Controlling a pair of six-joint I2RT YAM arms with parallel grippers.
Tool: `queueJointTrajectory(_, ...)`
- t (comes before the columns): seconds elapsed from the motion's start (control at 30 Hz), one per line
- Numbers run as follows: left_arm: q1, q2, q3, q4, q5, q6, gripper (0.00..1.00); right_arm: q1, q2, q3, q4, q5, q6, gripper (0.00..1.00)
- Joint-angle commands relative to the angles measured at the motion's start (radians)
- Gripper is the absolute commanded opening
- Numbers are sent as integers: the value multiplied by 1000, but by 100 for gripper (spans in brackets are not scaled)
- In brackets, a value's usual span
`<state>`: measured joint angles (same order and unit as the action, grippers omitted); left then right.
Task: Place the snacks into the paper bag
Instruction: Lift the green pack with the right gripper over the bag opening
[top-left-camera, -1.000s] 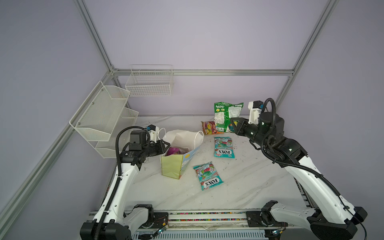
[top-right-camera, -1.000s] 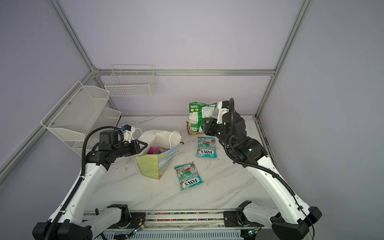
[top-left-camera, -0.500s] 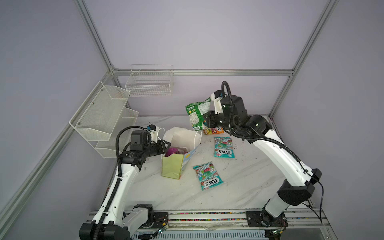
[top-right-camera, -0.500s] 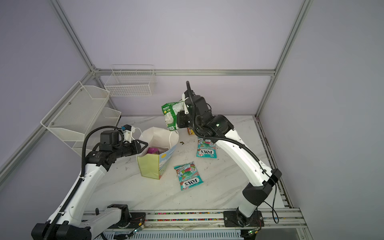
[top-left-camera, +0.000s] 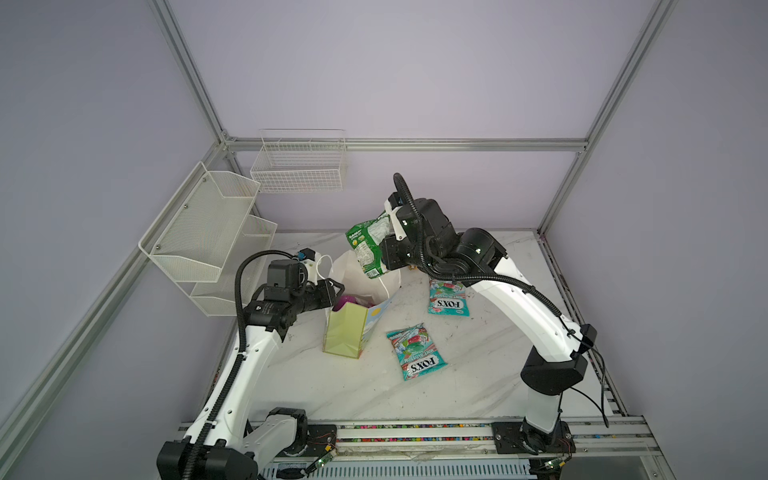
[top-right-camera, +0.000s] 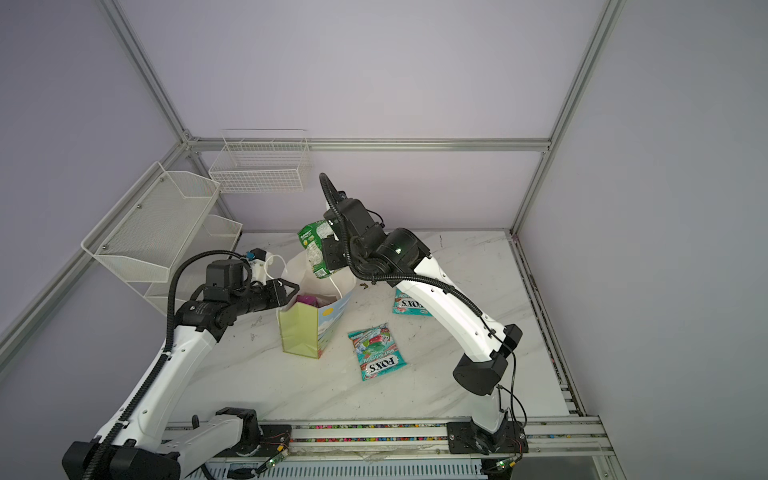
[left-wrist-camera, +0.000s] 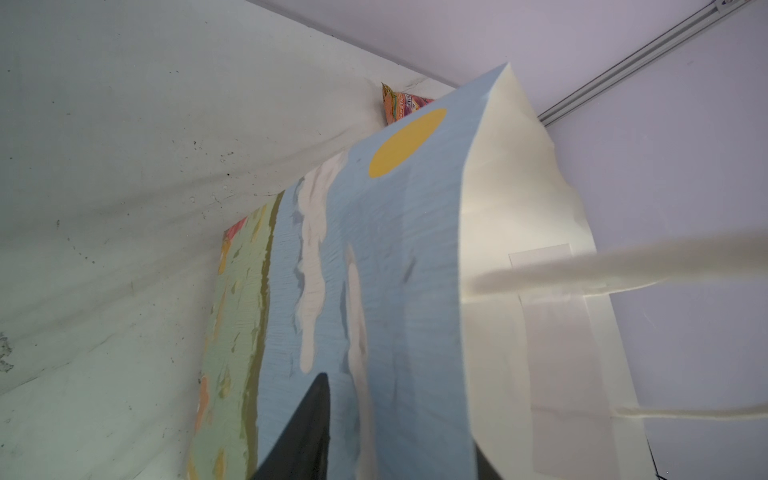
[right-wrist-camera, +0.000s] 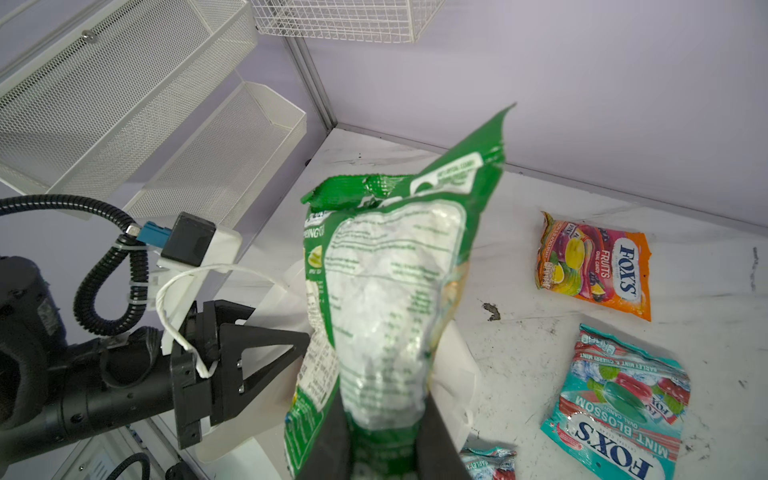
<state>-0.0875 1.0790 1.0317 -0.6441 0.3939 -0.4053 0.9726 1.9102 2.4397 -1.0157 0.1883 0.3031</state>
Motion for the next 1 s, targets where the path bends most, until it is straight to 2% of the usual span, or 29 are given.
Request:
queueJointTrajectory(0.0, -8, -2, 15, 27, -12, 5, 37, 36, 27, 143, -88, 103, -33, 2)
queueJointTrajectory(0.07, -8, -2, 14, 27, -15, 5, 37, 48, 24, 175, -76, 108, -36, 2)
queueJointTrajectory(0.67, -11, -4, 19, 28, -18, -1, 39, 72, 52, 5, -90, 140, -58, 2)
queueJointTrajectory(0.97, -12, -4, 15, 27, -22, 3, 40, 93, 90, -3, -112, 154, -79, 2)
